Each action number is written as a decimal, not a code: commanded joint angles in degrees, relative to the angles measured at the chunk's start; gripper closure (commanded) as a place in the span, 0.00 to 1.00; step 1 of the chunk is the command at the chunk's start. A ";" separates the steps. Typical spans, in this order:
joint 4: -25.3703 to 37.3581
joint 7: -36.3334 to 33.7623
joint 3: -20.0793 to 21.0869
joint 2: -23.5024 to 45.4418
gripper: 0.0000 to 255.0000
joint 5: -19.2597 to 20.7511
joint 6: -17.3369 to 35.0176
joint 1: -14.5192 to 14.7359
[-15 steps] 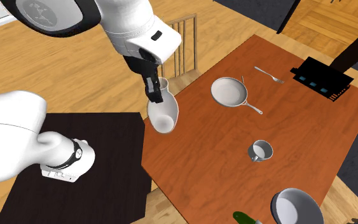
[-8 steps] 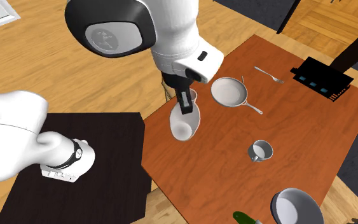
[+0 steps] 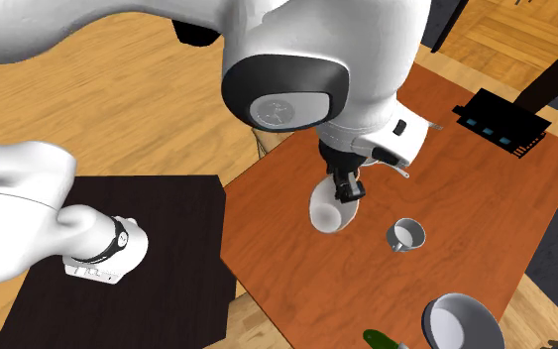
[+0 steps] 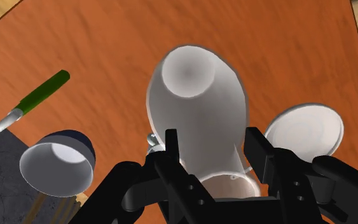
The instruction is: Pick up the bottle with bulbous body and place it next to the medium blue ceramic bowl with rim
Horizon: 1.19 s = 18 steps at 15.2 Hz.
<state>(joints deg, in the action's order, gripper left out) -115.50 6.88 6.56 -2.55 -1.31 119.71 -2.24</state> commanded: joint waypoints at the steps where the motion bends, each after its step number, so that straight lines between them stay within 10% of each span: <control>1: 3.86 0.73 -0.44 4.64 1.00 0.48 0.78 -0.45; 11: 29.97 3.69 -2.06 27.68 1.00 1.93 -2.42 -1.90; 18: 61.54 5.60 -2.84 49.38 1.00 2.49 -12.33 -2.27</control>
<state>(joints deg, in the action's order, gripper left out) -60.74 12.20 3.84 42.45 1.07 109.68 -4.55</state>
